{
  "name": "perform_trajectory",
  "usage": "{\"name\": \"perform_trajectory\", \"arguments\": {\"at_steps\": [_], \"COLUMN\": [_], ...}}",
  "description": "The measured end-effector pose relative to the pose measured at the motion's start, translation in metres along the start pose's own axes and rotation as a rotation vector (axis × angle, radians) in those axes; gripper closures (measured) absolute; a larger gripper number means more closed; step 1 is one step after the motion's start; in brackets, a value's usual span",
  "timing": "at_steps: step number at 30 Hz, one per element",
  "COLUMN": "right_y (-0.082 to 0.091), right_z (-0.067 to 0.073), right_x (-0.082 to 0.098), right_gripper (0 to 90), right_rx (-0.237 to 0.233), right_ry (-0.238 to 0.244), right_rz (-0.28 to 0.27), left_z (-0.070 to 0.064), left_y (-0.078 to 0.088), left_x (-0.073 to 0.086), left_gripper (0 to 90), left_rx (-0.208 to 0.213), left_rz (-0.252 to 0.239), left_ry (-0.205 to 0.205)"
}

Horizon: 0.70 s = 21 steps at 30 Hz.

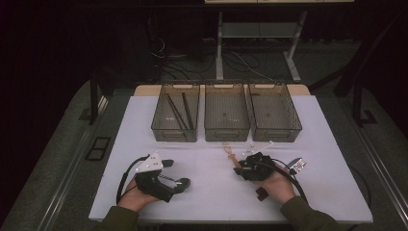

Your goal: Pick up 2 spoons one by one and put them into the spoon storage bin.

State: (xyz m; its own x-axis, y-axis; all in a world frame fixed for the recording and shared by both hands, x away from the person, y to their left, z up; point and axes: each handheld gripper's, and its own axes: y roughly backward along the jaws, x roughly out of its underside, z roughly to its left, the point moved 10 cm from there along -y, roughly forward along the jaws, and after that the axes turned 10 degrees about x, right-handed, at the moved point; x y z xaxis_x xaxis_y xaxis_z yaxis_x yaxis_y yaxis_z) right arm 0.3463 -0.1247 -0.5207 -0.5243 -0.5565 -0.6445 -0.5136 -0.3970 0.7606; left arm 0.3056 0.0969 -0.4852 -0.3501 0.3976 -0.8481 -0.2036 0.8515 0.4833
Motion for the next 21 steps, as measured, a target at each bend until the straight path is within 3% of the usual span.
{"name": "perform_trajectory", "arguments": {"at_steps": [6, 21], "right_y": [-0.0007, -0.0009], "right_z": [0.0002, -0.0022], "right_x": [-0.0006, -0.0036], "right_gripper": [73.8, 74.4], "right_rx": [0.014, 0.012], "right_ry": [0.006, 0.025], "right_rz": [0.004, -0.001], "left_z": [0.0, -0.0001], "left_y": [-0.0001, 0.0005], "left_x": [0.0, -0.0003], "left_gripper": [0.0, 0.0], "left_rx": [-0.001, 0.002], "left_rz": [0.0, 0.0], "left_ry": [0.0, -0.002]}}
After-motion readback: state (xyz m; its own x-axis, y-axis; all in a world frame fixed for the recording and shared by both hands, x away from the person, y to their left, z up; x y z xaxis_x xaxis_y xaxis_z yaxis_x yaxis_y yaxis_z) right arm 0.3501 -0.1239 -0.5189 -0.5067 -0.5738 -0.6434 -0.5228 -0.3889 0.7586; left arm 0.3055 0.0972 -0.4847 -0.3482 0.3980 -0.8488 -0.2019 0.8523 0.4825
